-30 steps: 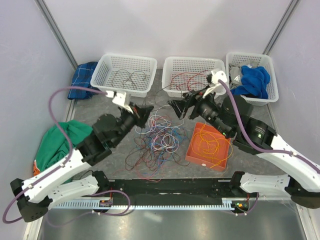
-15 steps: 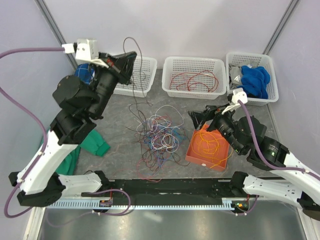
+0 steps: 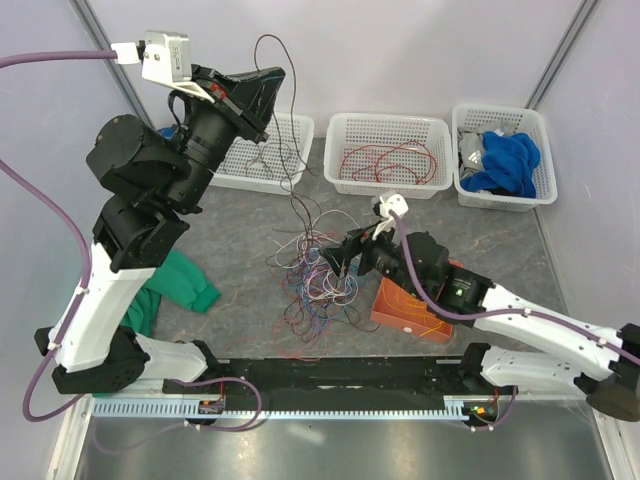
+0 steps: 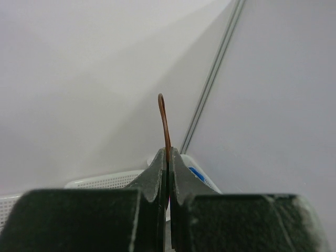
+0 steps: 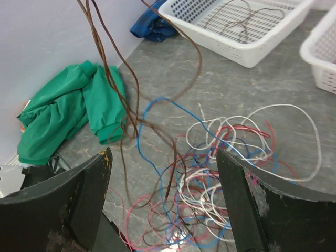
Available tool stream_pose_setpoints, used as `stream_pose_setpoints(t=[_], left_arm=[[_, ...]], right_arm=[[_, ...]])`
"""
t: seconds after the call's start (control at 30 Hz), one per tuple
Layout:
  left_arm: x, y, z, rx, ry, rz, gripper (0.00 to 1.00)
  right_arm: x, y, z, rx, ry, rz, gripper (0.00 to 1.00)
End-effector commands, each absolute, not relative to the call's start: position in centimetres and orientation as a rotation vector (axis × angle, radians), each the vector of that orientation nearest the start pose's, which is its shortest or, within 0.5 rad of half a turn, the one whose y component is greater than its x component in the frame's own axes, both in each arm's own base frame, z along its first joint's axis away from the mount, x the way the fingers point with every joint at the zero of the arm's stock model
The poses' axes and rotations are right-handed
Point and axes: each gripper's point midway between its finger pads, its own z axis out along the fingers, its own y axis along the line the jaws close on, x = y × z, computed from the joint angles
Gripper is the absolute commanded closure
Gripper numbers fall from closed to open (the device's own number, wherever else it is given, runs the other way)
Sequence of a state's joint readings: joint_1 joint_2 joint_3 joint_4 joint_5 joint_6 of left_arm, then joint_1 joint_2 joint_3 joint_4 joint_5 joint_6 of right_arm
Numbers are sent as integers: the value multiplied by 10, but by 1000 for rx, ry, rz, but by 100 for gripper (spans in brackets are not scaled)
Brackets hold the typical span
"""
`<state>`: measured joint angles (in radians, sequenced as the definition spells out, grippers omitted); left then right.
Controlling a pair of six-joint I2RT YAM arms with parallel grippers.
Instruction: Untangle the cables
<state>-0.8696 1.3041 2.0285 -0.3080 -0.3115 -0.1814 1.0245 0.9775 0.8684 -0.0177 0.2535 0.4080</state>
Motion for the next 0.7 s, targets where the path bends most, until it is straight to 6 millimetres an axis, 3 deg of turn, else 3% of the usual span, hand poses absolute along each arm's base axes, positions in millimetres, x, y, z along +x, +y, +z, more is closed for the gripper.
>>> stream_pose_setpoints(t=[0.0, 0.23, 0.47, 0.53, 0.57, 0.6, 0.67], left_arm=[[248, -233, 634, 162, 1217, -785, 98], [249, -241, 621, 183, 1249, -801, 98], [247, -248, 616, 194, 1263, -842, 98], [246, -250, 616, 201, 1264, -854, 98], [245, -251, 615, 200, 1267, -860, 98], [244, -252, 615, 206, 1267, -864, 98], [241, -249, 619, 207, 1254, -866, 98]], right_arm=[[214, 322, 344, -301, 1537, 1030, 12], [228, 326, 367, -191, 1459, 1050, 14], [249, 360, 351, -179, 1503, 1045, 16], [253, 367, 346, -178, 1506, 1052, 24], [255, 373, 341, -186, 1509, 1058, 33], [257, 376, 338, -185, 1514, 1058, 60], [261, 381, 322, -189, 1558, 1034, 80]])
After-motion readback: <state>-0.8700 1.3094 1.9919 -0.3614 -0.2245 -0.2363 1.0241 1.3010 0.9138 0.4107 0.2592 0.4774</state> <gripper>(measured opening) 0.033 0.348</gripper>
